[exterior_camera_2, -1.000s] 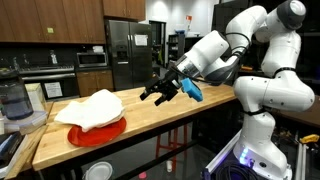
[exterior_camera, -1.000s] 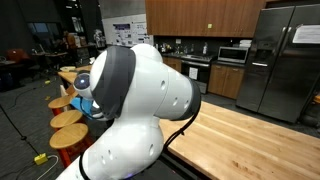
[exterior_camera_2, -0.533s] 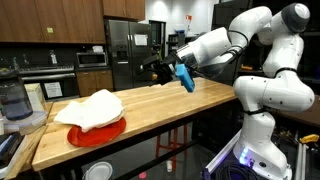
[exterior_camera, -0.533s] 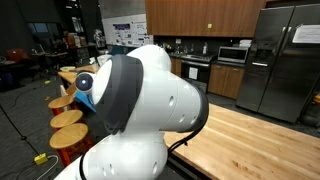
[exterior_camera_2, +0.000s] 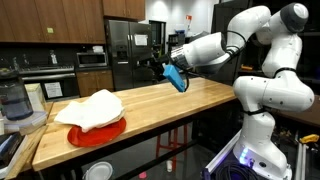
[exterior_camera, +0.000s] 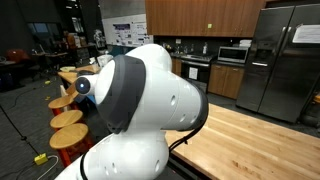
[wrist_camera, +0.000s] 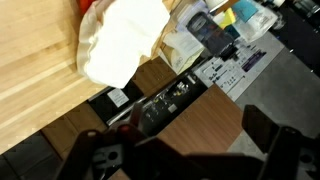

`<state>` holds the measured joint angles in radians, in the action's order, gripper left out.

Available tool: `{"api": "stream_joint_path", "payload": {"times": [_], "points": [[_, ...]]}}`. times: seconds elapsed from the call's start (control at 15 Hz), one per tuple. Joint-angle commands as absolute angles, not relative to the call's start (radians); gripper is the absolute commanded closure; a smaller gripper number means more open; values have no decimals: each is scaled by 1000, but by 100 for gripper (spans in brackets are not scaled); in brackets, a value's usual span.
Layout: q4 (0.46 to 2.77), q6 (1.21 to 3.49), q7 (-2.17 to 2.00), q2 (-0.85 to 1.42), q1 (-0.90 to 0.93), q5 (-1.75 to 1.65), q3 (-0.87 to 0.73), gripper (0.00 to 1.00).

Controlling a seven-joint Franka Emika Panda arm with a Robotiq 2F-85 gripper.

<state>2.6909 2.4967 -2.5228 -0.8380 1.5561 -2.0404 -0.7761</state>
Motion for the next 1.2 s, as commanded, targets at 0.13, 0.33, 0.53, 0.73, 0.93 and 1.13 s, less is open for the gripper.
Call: {"api": "stream_joint_path", "payload": {"times": [0.13, 0.33, 0.53, 0.73, 0.93, 1.13], "points": [[2627, 2346, -2598, -721, 1593, -2013, -797, 0], [2603, 2260, -2600, -659, 1636, -1972, -815, 0], [2591, 2196, -2600, -621, 1683, -1926, -845, 0], [2582, 2166, -2601, -566, 1712, -1876, -859, 0], [2577, 2277, -2599, -449, 1576, -1777, -742, 0], [2585, 2362, -2553, -393, 1423, -1683, -597, 0]]}}
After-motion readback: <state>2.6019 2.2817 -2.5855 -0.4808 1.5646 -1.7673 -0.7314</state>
